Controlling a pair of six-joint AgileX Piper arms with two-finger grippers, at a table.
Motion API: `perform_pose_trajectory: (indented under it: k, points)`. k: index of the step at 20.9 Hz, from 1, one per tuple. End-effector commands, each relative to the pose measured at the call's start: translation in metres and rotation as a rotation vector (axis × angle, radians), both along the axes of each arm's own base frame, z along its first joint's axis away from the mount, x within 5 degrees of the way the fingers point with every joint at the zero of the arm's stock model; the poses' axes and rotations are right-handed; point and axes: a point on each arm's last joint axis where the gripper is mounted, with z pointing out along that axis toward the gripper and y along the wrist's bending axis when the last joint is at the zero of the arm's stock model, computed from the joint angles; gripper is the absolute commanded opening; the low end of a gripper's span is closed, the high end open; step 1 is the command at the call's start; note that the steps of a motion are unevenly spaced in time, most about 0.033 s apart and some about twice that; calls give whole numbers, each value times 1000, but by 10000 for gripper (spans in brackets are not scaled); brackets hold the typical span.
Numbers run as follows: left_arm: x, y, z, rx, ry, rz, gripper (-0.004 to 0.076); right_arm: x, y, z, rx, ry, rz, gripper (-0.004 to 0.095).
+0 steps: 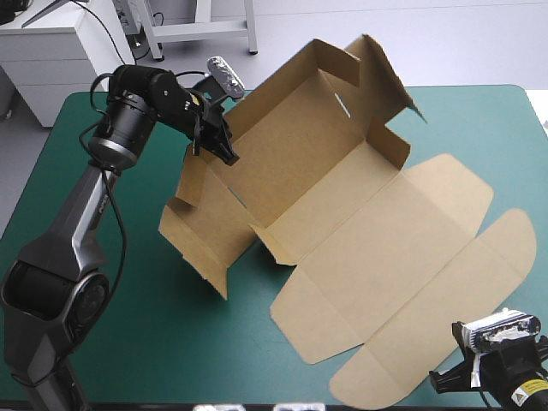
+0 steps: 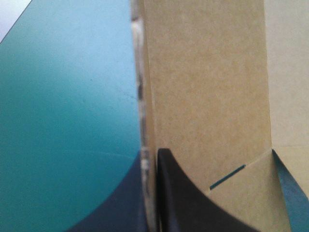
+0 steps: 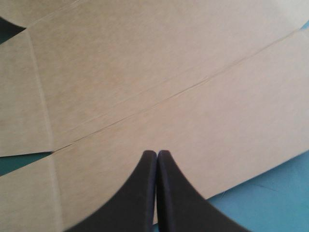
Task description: Fold the box
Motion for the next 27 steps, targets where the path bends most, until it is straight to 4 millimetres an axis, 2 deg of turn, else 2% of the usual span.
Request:
perform_pose_trajectory:
  k: [1, 8, 10, 13, 17, 19, 23, 27]
  points:
    - [-22, -12, 37, 41, -194, -56, -8, 4, 0, 11, 13, -66, -6, -14]
    - [-38, -43, 34, 186, -268, -168, -8, 4, 0, 11, 13, -66, -6, -14]
    - [-46, -53, 30, 229, -271, -269, -9, 4, 0, 11, 13, -66, -6, -14]
    - [-55, -61, 28, 255, -282, -330, -9, 4, 0, 11, 13, -66, -6, -14]
    - [-73, -49, 34, 273, -321, -364, -9, 4, 0, 11, 13, -66, -6, -14]
    - [-92, -37, 33, 274, -392, -405, -9, 4, 0, 11, 15, -65, -8, -14]
    - [-113, -20, 17, 241, -619, -399, -9, 4, 0, 11, 15, -65, -8, -14]
    - [-128, -8, -7, 258, -745, -417, -9, 4, 0, 11, 15, -65, -8, -14]
